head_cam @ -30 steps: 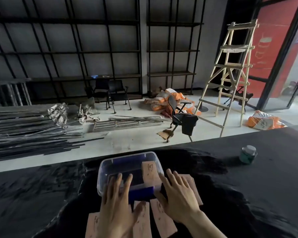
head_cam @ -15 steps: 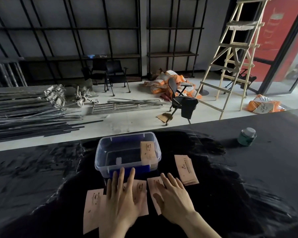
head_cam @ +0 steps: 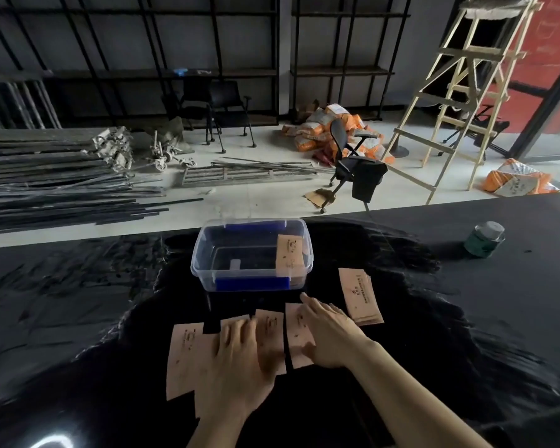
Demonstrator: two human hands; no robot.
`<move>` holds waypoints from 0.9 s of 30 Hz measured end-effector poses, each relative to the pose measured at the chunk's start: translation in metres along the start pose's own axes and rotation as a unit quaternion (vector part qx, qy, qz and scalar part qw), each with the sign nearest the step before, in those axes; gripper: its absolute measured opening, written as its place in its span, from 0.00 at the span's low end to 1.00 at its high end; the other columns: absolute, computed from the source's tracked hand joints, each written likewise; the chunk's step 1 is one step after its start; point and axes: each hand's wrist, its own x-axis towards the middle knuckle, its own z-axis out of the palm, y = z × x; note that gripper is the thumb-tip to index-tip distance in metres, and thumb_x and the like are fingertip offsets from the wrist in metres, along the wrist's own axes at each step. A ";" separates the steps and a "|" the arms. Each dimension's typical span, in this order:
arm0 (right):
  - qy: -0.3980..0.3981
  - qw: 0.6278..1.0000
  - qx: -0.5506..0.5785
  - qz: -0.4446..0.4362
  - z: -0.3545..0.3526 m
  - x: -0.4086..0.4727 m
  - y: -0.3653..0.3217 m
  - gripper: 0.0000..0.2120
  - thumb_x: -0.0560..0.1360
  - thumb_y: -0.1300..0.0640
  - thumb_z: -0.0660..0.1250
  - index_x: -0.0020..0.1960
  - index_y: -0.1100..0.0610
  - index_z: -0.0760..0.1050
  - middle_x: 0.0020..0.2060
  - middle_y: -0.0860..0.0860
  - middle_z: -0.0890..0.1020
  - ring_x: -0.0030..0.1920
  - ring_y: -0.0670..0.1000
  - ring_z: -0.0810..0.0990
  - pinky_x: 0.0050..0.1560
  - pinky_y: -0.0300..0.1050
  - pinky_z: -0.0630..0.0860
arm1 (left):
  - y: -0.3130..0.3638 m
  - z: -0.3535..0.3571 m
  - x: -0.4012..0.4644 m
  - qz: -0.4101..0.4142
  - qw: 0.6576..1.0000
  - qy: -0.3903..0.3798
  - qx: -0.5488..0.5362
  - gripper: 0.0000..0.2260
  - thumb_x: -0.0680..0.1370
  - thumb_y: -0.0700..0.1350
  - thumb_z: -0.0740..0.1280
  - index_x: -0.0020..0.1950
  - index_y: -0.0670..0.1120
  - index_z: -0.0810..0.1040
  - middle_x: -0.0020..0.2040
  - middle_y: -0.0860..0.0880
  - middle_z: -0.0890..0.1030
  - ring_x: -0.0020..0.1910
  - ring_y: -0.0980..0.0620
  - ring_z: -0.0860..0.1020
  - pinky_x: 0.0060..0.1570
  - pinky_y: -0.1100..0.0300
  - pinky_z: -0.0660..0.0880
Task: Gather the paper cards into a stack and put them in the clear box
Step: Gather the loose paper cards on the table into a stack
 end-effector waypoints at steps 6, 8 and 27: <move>-0.026 0.996 -0.068 -0.044 -0.011 0.005 0.009 0.49 0.73 0.50 0.75 0.83 0.46 0.47 0.79 0.53 0.61 0.75 0.58 0.62 0.76 0.54 0.64 | -0.002 0.012 0.007 -0.004 0.997 -0.018 0.075 0.51 0.69 0.80 0.55 0.82 0.47 0.59 0.83 0.49 0.57 0.83 0.46 0.50 0.81 0.48 0.45; -0.035 0.995 -0.075 -0.047 -0.014 0.008 0.009 0.50 0.72 0.51 0.76 0.82 0.46 0.47 0.74 0.54 0.64 0.70 0.57 0.65 0.73 0.53 0.67 | -0.003 0.006 0.011 -0.009 0.997 -0.031 0.064 0.54 0.65 0.83 0.54 0.81 0.49 0.61 0.84 0.50 0.56 0.83 0.46 0.48 0.81 0.47 0.45; 0.205 0.949 0.240 -0.017 0.023 -0.018 0.017 0.12 0.80 0.57 0.67 0.52 0.46 0.64 0.46 0.47 0.80 0.43 0.47 0.80 0.41 0.47 0.78 | -0.009 -0.005 0.014 0.055 0.927 0.034 -0.369 0.13 0.84 0.45 0.58 0.57 0.56 0.81 0.48 0.57 0.86 0.50 0.58 0.84 0.48 0.60 0.80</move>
